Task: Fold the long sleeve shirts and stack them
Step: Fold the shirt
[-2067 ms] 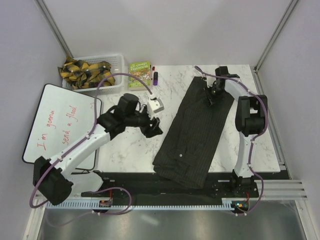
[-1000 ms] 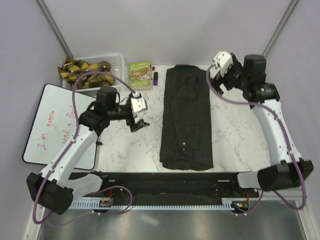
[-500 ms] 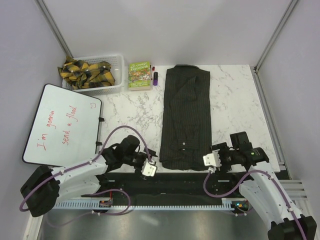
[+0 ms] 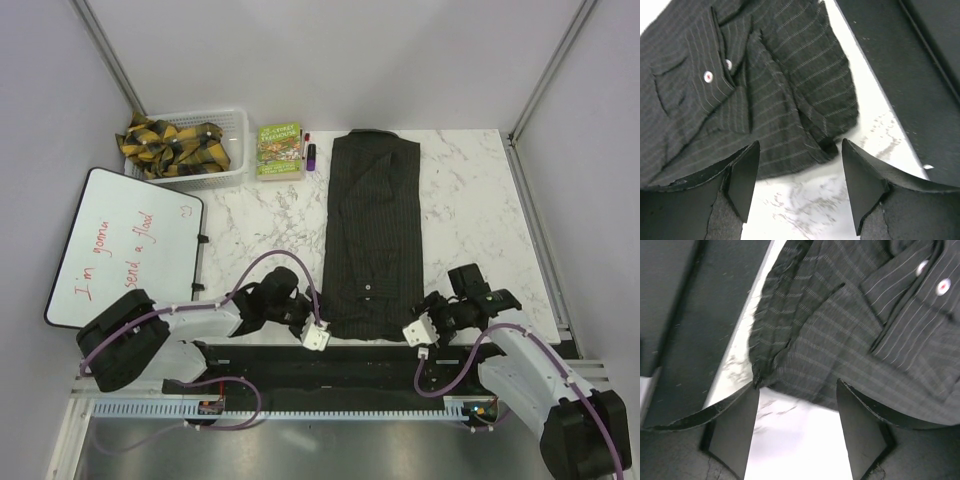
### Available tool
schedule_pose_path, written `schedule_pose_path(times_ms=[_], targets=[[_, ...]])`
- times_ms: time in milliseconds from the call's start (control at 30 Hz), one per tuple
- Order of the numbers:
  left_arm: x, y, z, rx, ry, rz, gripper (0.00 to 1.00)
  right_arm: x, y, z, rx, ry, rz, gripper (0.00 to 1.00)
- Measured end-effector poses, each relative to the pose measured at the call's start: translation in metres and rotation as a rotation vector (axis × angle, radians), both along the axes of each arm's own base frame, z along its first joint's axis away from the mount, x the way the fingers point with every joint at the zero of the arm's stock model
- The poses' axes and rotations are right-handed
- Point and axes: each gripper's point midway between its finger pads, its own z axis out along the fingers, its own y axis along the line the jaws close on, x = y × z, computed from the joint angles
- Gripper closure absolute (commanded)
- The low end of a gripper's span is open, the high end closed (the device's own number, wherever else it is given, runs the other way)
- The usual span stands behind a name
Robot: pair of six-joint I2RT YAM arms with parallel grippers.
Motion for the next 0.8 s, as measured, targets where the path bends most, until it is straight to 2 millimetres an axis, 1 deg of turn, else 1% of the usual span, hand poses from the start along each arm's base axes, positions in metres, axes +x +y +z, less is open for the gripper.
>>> schedule_pose_path(times_ms=[67, 100, 133, 167, 200, 300, 333, 367, 400, 433, 467, 500, 533, 567, 600, 667, 733, 800], targets=[[0.003, -0.005, 0.0, -0.008, -0.021, -0.012, 0.27, 0.004, 0.005, 0.0, 0.01, -0.015, 0.025, 0.33], [0.005, -0.006, 0.001, -0.012, -0.03, -0.014, 0.27, 0.007, 0.008, 0.0, 0.014, -0.025, 0.038, 0.38], [0.006, -0.008, 0.001, -0.015, -0.039, -0.02, 0.27, 0.01, 0.011, 0.001, 0.018, -0.042, 0.051, 0.4], [0.007, -0.009, 0.001, -0.018, -0.044, -0.023, 0.3, 0.013, 0.013, 0.001, 0.02, -0.053, 0.06, 0.43], [0.008, -0.011, 0.001, -0.022, -0.05, -0.025, 0.32, 0.014, 0.015, 0.0, 0.018, -0.062, 0.071, 0.49], [0.013, -0.017, 0.0, -0.029, -0.064, -0.033, 0.41, 0.018, 0.02, -0.002, 0.016, -0.08, 0.092, 0.57], [0.015, -0.018, -0.001, -0.029, -0.07, -0.036, 0.45, 0.019, 0.021, -0.003, 0.014, -0.087, 0.095, 0.59], [0.015, -0.019, -0.001, -0.03, -0.074, -0.04, 0.59, 0.02, 0.022, -0.003, 0.014, -0.093, 0.097, 0.65], [0.016, -0.02, -0.002, -0.027, -0.075, -0.042, 0.67, 0.021, 0.022, -0.004, 0.013, -0.097, 0.096, 0.68], [0.015, -0.02, -0.004, -0.023, -0.075, -0.046, 0.73, 0.022, 0.023, -0.004, 0.012, -0.102, 0.096, 0.72], [0.015, -0.019, -0.007, -0.014, -0.072, -0.05, 0.83, 0.021, 0.023, -0.005, 0.011, -0.103, 0.096, 0.77], [0.014, -0.018, -0.01, -0.004, -0.067, -0.052, 0.86, 0.021, 0.023, -0.005, 0.01, -0.105, 0.095, 0.87], [0.014, -0.018, -0.011, 0.004, -0.064, -0.056, 0.88, 0.021, 0.023, -0.006, 0.008, -0.107, 0.096, 0.91], [0.013, -0.018, -0.012, 0.009, -0.065, -0.059, 0.93, 0.019, 0.023, -0.006, 0.005, -0.107, 0.099, 0.98], [0.013, -0.018, -0.012, 0.012, -0.064, -0.063, 0.96, 0.017, 0.022, -0.007, 0.0, -0.102, 0.097, 1.0], [0.008, -0.018, -0.012, 0.017, -0.062, -0.076, 0.98, 0.013, 0.02, -0.006, -0.007, -0.101, 0.095, 1.0], [-0.002, -0.019, -0.008, 0.021, -0.06, -0.101, 0.98, 0.006, 0.018, -0.002, -0.011, -0.099, 0.095, 1.0], [-0.018, -0.02, 0.004, 0.0, -0.074, -0.141, 0.98, -0.003, 0.014, 0.002, -0.011, -0.101, 0.095, 1.0]])
